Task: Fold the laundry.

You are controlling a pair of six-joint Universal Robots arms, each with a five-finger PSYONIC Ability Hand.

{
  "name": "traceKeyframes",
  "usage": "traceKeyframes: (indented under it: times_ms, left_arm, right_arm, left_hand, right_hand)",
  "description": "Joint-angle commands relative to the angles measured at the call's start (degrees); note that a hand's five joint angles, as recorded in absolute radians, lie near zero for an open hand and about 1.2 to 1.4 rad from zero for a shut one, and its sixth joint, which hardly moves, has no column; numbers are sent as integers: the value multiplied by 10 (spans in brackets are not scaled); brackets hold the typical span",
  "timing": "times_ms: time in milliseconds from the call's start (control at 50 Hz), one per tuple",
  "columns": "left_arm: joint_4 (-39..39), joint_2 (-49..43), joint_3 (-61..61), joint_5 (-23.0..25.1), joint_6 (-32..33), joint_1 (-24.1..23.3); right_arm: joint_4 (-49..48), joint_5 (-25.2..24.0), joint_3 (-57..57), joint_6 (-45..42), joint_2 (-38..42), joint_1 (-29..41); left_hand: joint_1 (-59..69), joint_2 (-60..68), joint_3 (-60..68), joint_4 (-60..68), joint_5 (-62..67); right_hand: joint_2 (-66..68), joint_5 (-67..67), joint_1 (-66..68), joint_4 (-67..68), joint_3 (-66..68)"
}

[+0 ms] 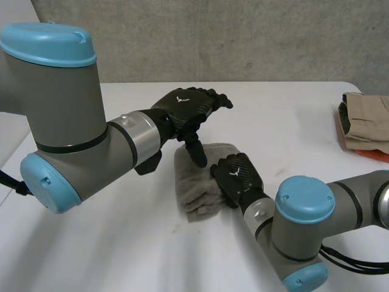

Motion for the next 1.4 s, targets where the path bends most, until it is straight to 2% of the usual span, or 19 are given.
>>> traceKeyframes:
  times_ms: [20, 140, 220, 240, 300, 320, 360, 380, 460, 520, 600, 780, 920, 960, 1220, 1400]
  left_arm:
    - [1, 1, 1, 1, 0, 0]
    - [0, 5, 2, 0, 0, -1]
    - [1, 9, 0, 2, 1, -2]
    - [1, 9, 0, 2, 1, -2]
    - [1, 10, 0, 2, 1, -2]
    - [0, 10, 0, 2, 1, -2]
    - [0, 10, -1, 2, 1, -2]
    - [0, 10, -1, 2, 1, -2]
    - [0, 10, -4, 2, 1, -3]
    - [1, 14, -13, 2, 1, -2]
    - [2, 16, -14, 2, 1, -1]
    - [3, 18, -14, 2, -1, -3]
    - [3, 25, -15, 1, -2, -7]
    - [3, 25, -15, 0, -3, -9]
    - [3, 24, -16, -2, -3, -19]
    - [3, 21, -28, -3, -3, -19]
  right_arm:
    - [-11, -4, -9, 2, -7, -5]
    - [-15, -16, 0, -7, -19, -18]
    - [-10, -62, 19, -37, -39, -108]
    - [-10, -95, 29, -61, -54, -148]
    - [-12, -152, 36, -102, -68, -202]
    - [-9, -191, 33, -129, -73, -235]
    - [-9, -234, 30, -154, -74, -265]
    - [-13, -273, 25, -173, -74, -291]
    - [-12, -347, -21, -191, -69, -331]
    - [-11, -356, -60, -176, -67, -341]
    - [-11, -352, -144, -115, -53, -353]
    - [-17, -321, -407, 56, 1, -389]
    - [-9, -321, -557, 96, 69, -444]
    - [-8, -328, -570, 102, 83, -457]
    - [11, -484, -559, 130, 213, -588]
    - [20, -557, -496, 123, 240, -656]
  left_hand:
    - [13, 5, 2, 6, 9]
    - [8, 0, -3, 0, 4]
    - [5, -3, -6, -3, 0]
    - [5, -3, -6, -3, 0]
    - [3, -5, -8, -5, -1]
    - [3, -5, -8, -5, -1]
    - [3, -5, -8, -5, -1]
    - [3, -5, -8, -5, -1]
    - [3, -5, -8, -5, -1]
    - [3, -5, -8, -5, -1]
    - [3, -5, -8, -5, -1]
    - [6, -1, -5, -1, 2]
    - [6, -1, -5, -1, 2]
    - [6, -1, -5, -1, 2]
    - [8, 0, -3, 0, 4]
    - [10, 2, -1, 2, 5]
  right_hand:
    - [301, 338, 400, 298, 298]
    - [325, 362, 424, 322, 322]
    - [325, 362, 424, 322, 322]
    - [325, 362, 424, 322, 322]
    - [325, 362, 424, 322, 322]
    - [325, 362, 424, 322, 322]
    - [325, 362, 424, 322, 322]
    - [325, 362, 424, 322, 322]
    - [325, 362, 424, 322, 322]
    - [325, 362, 424, 322, 322]
    - [325, 362, 424, 322, 322]
    - [325, 362, 424, 322, 322]
    - [325, 362, 424, 322, 322]
    - [325, 362, 424, 322, 322]
    - [325, 362, 424, 322, 322]
    - [325, 362, 424, 322, 322]
